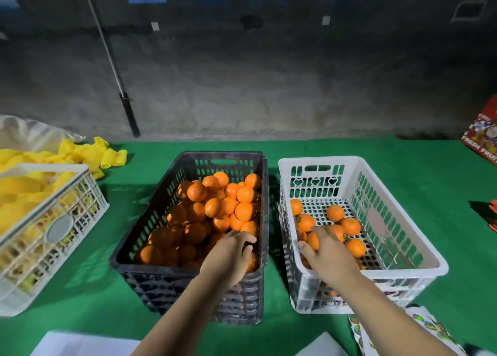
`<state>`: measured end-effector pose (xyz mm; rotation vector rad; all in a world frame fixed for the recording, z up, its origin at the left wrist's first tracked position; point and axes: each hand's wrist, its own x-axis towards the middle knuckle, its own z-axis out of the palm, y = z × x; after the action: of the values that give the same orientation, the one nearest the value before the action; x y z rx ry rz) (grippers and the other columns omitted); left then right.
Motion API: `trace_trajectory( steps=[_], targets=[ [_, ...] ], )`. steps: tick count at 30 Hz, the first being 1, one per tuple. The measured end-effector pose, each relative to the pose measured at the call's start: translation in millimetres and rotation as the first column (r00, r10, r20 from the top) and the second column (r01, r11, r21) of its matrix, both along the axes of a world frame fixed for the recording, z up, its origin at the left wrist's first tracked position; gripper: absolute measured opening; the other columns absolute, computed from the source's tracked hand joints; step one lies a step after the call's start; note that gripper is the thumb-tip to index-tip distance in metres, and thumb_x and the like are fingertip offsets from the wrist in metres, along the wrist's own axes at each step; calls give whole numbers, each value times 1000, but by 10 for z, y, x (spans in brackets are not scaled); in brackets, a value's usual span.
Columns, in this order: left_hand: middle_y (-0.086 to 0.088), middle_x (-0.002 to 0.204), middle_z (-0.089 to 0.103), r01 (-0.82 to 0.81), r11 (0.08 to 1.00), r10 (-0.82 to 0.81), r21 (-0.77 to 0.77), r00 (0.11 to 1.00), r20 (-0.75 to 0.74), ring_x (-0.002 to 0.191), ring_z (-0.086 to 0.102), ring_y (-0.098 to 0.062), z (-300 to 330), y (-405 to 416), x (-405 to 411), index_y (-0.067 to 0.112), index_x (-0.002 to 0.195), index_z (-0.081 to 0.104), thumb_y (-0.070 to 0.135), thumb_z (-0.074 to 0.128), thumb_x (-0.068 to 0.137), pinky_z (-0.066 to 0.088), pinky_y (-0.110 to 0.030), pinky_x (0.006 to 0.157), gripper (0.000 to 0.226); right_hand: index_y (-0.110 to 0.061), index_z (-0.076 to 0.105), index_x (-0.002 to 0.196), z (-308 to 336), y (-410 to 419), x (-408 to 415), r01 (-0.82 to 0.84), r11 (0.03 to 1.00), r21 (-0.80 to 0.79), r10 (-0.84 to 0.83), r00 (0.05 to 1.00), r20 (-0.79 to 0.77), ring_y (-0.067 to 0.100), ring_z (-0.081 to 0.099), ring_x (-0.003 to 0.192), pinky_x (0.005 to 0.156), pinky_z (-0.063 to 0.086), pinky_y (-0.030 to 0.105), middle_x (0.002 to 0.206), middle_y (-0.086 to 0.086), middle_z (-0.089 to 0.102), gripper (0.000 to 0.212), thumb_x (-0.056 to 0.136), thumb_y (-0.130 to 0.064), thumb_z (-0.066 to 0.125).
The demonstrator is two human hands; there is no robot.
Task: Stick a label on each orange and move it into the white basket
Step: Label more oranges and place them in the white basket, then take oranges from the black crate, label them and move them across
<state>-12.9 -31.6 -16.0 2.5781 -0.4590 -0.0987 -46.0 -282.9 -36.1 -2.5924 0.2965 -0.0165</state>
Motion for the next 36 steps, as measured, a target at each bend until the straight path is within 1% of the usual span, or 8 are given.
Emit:
trace_trajectory(
  steps=[9,15,18,21,24,27,30,36],
  targets=[
    [-6,151,46,-34,955,58,296,996,-71,135,46,-33,-208,-85,810,29,147,50,29,51,104,50,-46,100,44,-32,16,162,-321,218,31,-72,940,-333,89,995,38,24,28,153,124,26,42,169,1,24,74,96,-66,13],
    [-11,173,-10,-138,819,189,557,981,-36,156,6,-48,-326,16,1353,31,163,17,16,45,105,19,-56,125,66,-42,5,160,-361,233,48,-57,953,-297,72,997,39,26,26,153,122,26,47,171,0,16,71,94,-65,15],
    [-10,172,-4,-186,805,273,564,959,-73,148,28,-47,-434,64,1530,32,165,8,16,55,105,48,-52,107,78,-41,5,160,-367,229,54,-50,953,-299,64,997,36,28,30,151,120,29,48,170,2,20,70,95,-64,16],
    [-16,167,7,-268,778,332,568,943,-11,141,38,-47,-517,184,1646,30,163,17,20,58,104,54,-52,95,73,-40,-1,160,-359,240,46,-29,960,-279,45,998,52,30,35,149,119,33,49,168,4,26,72,96,-64,21],
    [-14,158,36,-287,869,347,402,934,-84,145,36,-45,-577,329,1640,23,155,35,36,55,104,51,-59,101,56,-36,2,161,-340,247,45,-24,960,-278,47,996,74,32,43,142,113,39,51,162,6,35,73,96,-62,25],
    [-15,139,60,-346,938,333,-35,922,-197,124,59,-39,-434,263,1374,20,147,44,50,68,93,55,-48,88,66,-32,12,160,-344,257,35,-16,953,-303,45,995,88,31,48,135,108,42,49,155,5,43,72,95,-60,27],
    [-4,130,65,-302,913,304,-275,952,-35,112,65,-26,-125,18,954,28,137,47,48,83,81,51,-36,82,70,-29,21,158,-333,273,17,-17,952,-306,54,992,112,31,51,130,104,43,47,149,4,47,70,95,-56,30],
    [11,131,61,12,585,73,-811,995,67,116,67,-15,-10,-576,-466,50,133,45,42,90,79,57,-24,87,70,-19,42,149,-315,203,-150,-116,983,-144,158,930,332,28,58,116,83,52,39,136,5,53,51,101,-30,55]
  ],
)
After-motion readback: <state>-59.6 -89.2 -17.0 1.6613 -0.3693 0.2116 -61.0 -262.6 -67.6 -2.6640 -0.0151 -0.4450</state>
